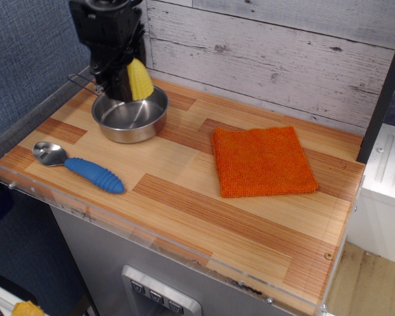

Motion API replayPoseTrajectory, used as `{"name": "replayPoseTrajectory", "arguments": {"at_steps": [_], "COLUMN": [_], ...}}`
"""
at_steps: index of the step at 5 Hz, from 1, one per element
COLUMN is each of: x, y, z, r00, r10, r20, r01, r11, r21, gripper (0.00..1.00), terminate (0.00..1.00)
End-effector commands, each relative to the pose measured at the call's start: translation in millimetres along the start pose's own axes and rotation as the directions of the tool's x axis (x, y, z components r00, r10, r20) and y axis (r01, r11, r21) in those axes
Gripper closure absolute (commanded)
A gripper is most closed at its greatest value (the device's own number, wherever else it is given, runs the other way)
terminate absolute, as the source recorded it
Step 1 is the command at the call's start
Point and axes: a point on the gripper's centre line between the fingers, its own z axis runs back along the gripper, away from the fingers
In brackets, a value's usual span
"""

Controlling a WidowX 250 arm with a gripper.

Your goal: Place yellow corn into pot, standing up.

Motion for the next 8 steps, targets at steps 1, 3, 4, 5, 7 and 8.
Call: {"name": "replayPoseTrajectory", "arguments": {"at_steps": [1,3,4,5,7,8], "x": [20,35,33,27,18,22], "y": [-14,-22,-22,-22,-18,-17], "z": [-13,-37,-53,-65,-77,-75], "r00": [0.998,0.994,0.995,0.994,0.992,0.989], "r10": [0.058,0.096,0.087,0.092,0.118,0.143], "r20": [0.027,0.045,0.053,0.054,0.039,0.040], "r01": [-0.058,-0.097,-0.089,-0.095,-0.121,-0.146], "r11": [0.998,0.995,0.995,0.994,0.989,0.986], "r21": [-0.008,0.022,0.049,0.047,0.086,0.086], "gripper": [1.00,1.00,1.00,1.00,0.00,0.00], "terminate": [0.00,0.00,0.00,0.00,0.00,0.00]}}
